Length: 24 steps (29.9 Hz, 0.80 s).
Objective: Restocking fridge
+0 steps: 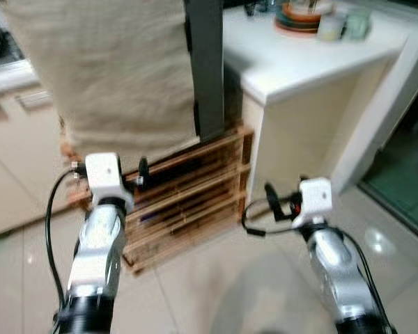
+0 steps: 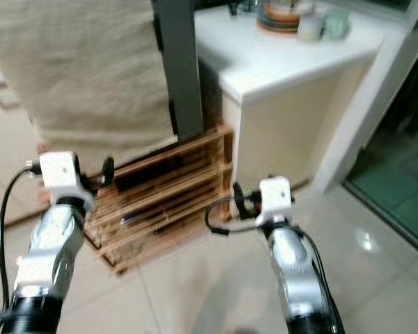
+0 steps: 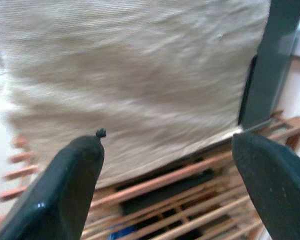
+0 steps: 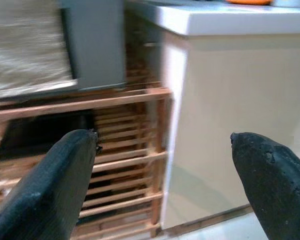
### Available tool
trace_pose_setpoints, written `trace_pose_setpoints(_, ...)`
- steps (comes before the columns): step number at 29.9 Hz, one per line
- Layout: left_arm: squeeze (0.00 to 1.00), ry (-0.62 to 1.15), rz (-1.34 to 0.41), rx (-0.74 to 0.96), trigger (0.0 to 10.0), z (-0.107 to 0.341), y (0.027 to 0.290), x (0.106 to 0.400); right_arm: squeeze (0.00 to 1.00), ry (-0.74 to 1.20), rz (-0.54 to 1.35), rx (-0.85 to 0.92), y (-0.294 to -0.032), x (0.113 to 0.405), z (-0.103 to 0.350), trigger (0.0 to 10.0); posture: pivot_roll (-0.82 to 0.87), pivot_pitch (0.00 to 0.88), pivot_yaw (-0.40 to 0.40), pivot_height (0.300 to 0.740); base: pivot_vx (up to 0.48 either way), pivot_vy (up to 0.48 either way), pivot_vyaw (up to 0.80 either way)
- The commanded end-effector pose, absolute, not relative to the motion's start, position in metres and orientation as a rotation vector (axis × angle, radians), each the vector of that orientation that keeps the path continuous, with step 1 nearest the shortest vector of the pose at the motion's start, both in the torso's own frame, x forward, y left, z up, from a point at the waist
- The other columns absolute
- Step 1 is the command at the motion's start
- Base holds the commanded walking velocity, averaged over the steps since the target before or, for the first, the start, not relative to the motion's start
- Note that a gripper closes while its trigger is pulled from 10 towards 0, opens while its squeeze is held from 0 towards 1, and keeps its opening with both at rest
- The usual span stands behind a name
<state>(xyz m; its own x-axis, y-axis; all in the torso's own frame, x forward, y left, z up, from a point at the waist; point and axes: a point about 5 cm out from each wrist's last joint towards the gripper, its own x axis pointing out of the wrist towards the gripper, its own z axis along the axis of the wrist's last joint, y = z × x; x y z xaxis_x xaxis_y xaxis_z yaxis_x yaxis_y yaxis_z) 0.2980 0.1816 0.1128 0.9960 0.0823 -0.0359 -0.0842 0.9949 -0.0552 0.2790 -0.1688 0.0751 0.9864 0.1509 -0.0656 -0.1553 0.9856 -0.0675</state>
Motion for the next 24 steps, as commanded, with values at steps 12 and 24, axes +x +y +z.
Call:
trace_pose_setpoints(12,0.0,0.046,0.081,-0.032,10.0,0.113,0.178,0.302,0.0,0.086,0.095,-0.07,-0.185,0.276,0.071,10.0,-0.1,0.0,0.078,0.74,0.0,0.238,-0.14)
trace_pose_setpoints(24,0.0,0.05,0.084,-0.052,10.0,0.113,0.182,0.302,0.0,0.085,0.051,-0.062,-0.192,0.277,0.072,10.0,-0.09,0.0,0.076,0.74,0.0,0.239,0.32)
